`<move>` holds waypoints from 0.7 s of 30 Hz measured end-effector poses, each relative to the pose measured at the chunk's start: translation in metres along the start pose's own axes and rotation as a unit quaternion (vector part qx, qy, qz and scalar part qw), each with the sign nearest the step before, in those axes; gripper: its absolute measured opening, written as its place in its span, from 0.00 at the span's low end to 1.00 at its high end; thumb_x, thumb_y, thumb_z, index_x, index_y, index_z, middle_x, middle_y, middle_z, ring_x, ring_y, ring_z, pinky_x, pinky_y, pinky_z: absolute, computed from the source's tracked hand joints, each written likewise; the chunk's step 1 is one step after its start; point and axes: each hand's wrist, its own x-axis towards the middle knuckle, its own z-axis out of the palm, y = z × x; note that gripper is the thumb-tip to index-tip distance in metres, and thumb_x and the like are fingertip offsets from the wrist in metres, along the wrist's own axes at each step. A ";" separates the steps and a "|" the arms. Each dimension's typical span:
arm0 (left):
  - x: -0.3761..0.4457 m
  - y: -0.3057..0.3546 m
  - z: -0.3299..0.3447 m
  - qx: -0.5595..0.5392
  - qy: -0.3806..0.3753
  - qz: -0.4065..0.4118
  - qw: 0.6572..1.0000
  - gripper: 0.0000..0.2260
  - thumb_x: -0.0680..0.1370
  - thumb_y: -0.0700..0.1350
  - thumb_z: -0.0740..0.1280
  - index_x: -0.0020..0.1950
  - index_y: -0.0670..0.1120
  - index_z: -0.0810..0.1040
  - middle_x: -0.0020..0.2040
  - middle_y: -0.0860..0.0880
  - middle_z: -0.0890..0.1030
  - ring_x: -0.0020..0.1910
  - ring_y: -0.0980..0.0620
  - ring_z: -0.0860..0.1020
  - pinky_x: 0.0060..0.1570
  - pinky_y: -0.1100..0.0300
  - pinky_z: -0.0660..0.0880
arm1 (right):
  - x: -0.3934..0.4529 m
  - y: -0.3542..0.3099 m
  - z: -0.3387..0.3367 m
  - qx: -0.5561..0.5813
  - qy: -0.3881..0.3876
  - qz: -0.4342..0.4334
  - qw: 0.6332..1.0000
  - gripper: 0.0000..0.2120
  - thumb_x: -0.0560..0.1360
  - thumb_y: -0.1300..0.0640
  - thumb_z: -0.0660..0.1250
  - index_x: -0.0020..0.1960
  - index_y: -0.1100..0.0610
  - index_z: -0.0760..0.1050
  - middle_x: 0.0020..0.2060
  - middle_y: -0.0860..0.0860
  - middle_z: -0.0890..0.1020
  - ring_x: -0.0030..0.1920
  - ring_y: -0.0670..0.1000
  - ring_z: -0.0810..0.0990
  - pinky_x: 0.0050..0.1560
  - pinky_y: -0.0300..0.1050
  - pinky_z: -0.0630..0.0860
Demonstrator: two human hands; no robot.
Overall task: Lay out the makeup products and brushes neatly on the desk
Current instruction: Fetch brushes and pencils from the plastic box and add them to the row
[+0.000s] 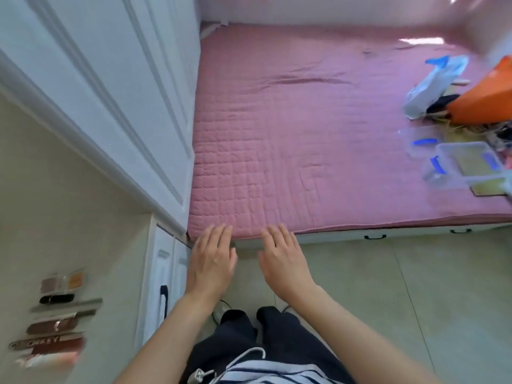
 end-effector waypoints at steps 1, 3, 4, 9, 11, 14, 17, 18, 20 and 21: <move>0.007 0.015 0.003 0.001 -0.005 0.017 1.000 0.22 0.73 0.42 0.71 0.66 0.40 0.74 0.64 0.42 0.78 0.65 0.42 0.74 0.65 0.47 0.71 | -0.005 0.015 -0.002 -0.003 0.003 0.021 1.000 0.23 0.73 0.55 0.68 0.66 0.62 0.71 0.64 0.60 0.76 0.68 0.62 0.71 0.66 0.59 0.69; 0.019 0.048 0.010 0.003 -0.016 0.049 0.999 0.22 0.72 0.42 0.71 0.66 0.40 0.75 0.63 0.43 0.78 0.65 0.42 0.74 0.64 0.47 0.70 | -0.017 0.046 -0.009 0.002 0.009 0.061 0.998 0.24 0.74 0.55 0.68 0.67 0.62 0.70 0.65 0.60 0.75 0.69 0.62 0.69 0.67 0.59 0.68; 0.023 0.064 0.015 0.005 -0.020 0.067 0.998 0.22 0.72 0.42 0.71 0.65 0.40 0.75 0.62 0.43 0.78 0.64 0.42 0.74 0.64 0.47 0.71 | -0.025 0.062 -0.012 0.010 0.008 0.081 0.997 0.25 0.75 0.55 0.66 0.69 0.62 0.69 0.67 0.60 0.73 0.70 0.62 0.67 0.69 0.59 0.66; 0.035 0.151 0.042 0.002 -0.042 0.158 0.986 0.21 0.72 0.42 0.71 0.64 0.39 0.75 0.61 0.43 0.79 0.62 0.42 0.75 0.63 0.47 0.73 | -0.070 0.139 -0.023 0.020 0.001 0.175 0.984 0.29 0.74 0.53 0.68 0.71 0.63 0.66 0.69 0.60 0.71 0.71 0.62 0.66 0.68 0.60 0.65; 0.036 0.186 0.055 0.001 -0.047 0.186 0.981 0.21 0.72 0.42 0.71 0.64 0.39 0.75 0.62 0.43 0.78 0.63 0.42 0.75 0.64 0.47 0.72 | -0.088 0.168 -0.026 0.025 0.011 0.214 0.977 0.30 0.70 0.53 0.73 0.67 0.63 0.70 0.65 0.60 0.75 0.67 0.63 0.71 0.63 0.60 0.70; 0.033 0.235 0.074 -0.002 -0.074 0.232 0.970 0.22 0.75 0.43 0.67 0.68 0.41 0.72 0.67 0.43 0.75 0.68 0.42 0.71 0.66 0.45 0.69 | -0.114 0.207 -0.031 0.034 0.025 0.263 0.964 0.29 0.72 0.53 0.71 0.69 0.63 0.69 0.66 0.60 0.74 0.69 0.63 0.69 0.65 0.61 0.69; 0.034 0.281 0.089 -0.003 -0.094 0.287 0.953 0.24 0.75 0.43 0.66 0.71 0.41 0.69 0.70 0.43 0.72 0.71 0.42 0.67 0.68 0.45 0.67 | -0.138 0.242 -0.037 0.048 0.041 0.306 0.950 0.28 0.76 0.52 0.65 0.72 0.63 0.64 0.70 0.60 0.69 0.73 0.63 0.62 0.70 0.61 0.64; 0.036 0.295 0.092 0.000 -0.099 0.305 0.947 0.24 0.75 0.43 0.66 0.71 0.41 0.69 0.70 0.43 0.71 0.72 0.42 0.66 0.68 0.44 0.67 | -0.145 0.253 -0.039 0.054 0.044 0.319 0.945 0.28 0.77 0.52 0.62 0.73 0.63 0.62 0.71 0.59 0.67 0.74 0.63 0.60 0.71 0.60 0.62; 0.039 0.320 0.099 0.006 -0.106 0.332 0.937 0.25 0.75 0.43 0.67 0.71 0.41 0.69 0.70 0.43 0.71 0.72 0.42 0.66 0.69 0.45 0.66 | -0.160 0.272 -0.042 0.067 0.047 0.352 0.933 0.28 0.79 0.52 0.59 0.74 0.62 0.58 0.73 0.59 0.63 0.75 0.62 0.56 0.73 0.58 0.59; 0.041 0.331 0.103 0.011 -0.110 0.344 0.932 0.24 0.75 0.43 0.67 0.70 0.41 0.69 0.70 0.43 0.72 0.72 0.42 0.66 0.69 0.45 0.66 | -0.168 0.280 -0.043 0.073 0.050 0.368 0.926 0.28 0.80 0.52 0.59 0.75 0.62 0.57 0.74 0.59 0.62 0.75 0.62 0.55 0.73 0.58 0.58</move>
